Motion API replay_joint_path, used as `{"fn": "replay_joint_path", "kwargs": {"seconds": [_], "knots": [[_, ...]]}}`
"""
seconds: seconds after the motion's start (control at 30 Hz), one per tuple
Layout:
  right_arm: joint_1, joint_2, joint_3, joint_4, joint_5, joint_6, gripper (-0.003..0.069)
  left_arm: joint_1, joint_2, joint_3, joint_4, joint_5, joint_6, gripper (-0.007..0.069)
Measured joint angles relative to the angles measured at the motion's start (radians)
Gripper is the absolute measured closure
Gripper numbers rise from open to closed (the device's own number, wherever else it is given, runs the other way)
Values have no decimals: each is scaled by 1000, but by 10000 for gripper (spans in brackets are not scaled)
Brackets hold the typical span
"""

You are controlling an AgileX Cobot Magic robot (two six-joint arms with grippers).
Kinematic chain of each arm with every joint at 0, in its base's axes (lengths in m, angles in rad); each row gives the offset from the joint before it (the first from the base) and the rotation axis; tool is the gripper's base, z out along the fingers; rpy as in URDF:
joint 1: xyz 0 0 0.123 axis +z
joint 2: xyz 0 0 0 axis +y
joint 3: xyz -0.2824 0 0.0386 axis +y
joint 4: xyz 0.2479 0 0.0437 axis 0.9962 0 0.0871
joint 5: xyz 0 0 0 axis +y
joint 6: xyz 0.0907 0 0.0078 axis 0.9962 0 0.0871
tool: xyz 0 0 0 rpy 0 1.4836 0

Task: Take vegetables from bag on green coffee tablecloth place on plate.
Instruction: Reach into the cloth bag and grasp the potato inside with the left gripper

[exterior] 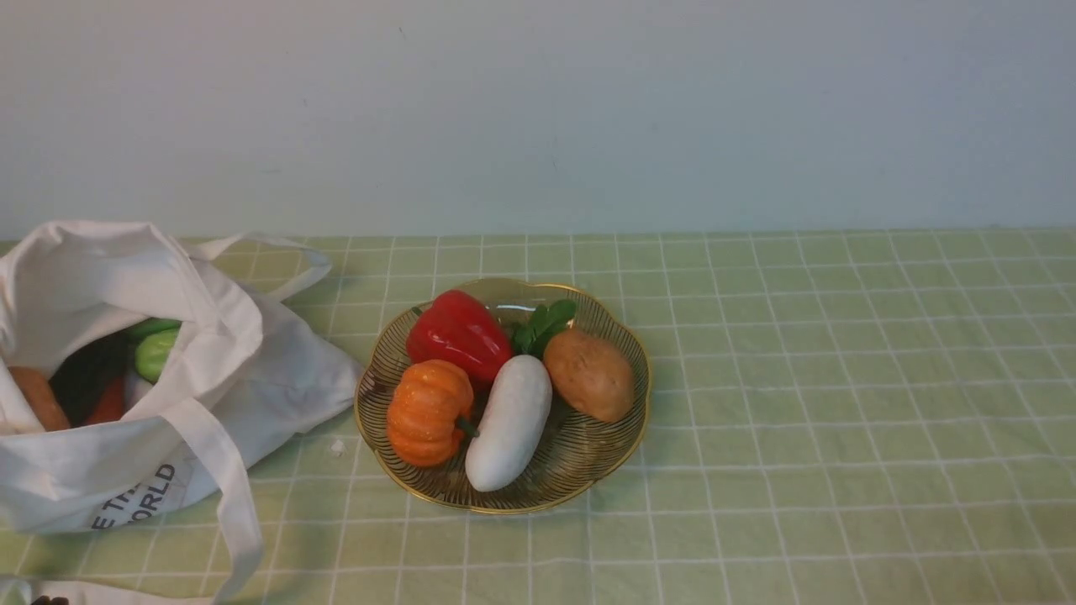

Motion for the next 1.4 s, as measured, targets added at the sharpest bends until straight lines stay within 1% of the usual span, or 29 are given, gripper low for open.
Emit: {"fn": "replay_joint_path", "kwargs": {"seconds": [0.1,0.2,0.23,0.27,0.33,0.37,0.4,0.43,0.47,0.53,0.6,0.63,0.7,0.73,0.77,0.8,0.83,0.87,0.9,0.93,0.97,1.07,1.1,1.17,1.2,1.23,1.27,1.37,1.4], "knots": [[0,0,0,0,0,0,673,0,0,0,8,-3,8,629],[0,0,0,0,0,0,673,0,0,0,-45,-40,-25,629],[0,0,0,0,0,0,673,0,0,0,-147,-89,-84,629],[0,0,0,0,0,0,673,0,0,0,-161,-95,-91,629],[0,0,0,0,0,0,673,0,0,0,-338,-172,-174,629],[0,0,0,0,0,0,673,0,0,0,-351,-177,-179,629],[0,0,0,0,0,0,673,0,0,0,-472,-248,-208,629],[0,0,0,0,0,0,673,0,0,0,-483,-256,-213,629],[0,0,0,0,0,0,673,0,0,0,-549,-318,-220,629],[0,0,0,0,0,0,673,0,0,0,-627,-427,-227,629],[0,0,0,0,0,0,673,0,0,-9,-697,-629,-230,629],[0,0,0,0,0,0,673,0,0,-25,-702,-668,-229,629],[0,0,0,0,0,0,673,0,9,-102,-689,-696,-198,629],[0,0,0,0,0,0,673,0,25,-145,-671,-683,-175,629],[0,0,0,0,0,0,673,1,51,-218,-639,-637,-132,629],[0,0,0,0,0,0,673,1,57,-231,-633,-627,-132,629],[0,0,0,0,0,0,673,1,124,-321,-594,-536,-61,629],[0,0,0,0,0,0,673,1,134,-347,-583,-506,-42,629],[0,0,0,0,0,0,673,1,216,-434,-552,-394,20,629],[0,0,0,0,0,0,673,1,242,-446,-543,-378,29,629],[0,0,0,0,0,0,673,1,357,-540,-514,-237,91,629],[0,0,0,0,0,0,673,1,585,-696,-436,18,150,629],[0,0,0,0,0,0,673,1,615,-715,-418,48,150,629],[0,0,0,0,0,0,673,1,784,-821,-328,190,130,629],[0,0,0,0,0,0,673,1,849,-856,-282,220,108,629],[0,0,0,0,0,0,673,1,875,-863,-272,225,96,629],[0,0,0,0,0,0,673,1,959,-915,-189,252,40,629],[0,0,0,0,0,0,673,1,1112,-990,-57,282,-61,629],[0,0,0,0,0,0,673,1,1173,-1028,-10,297,-130,629]]}}
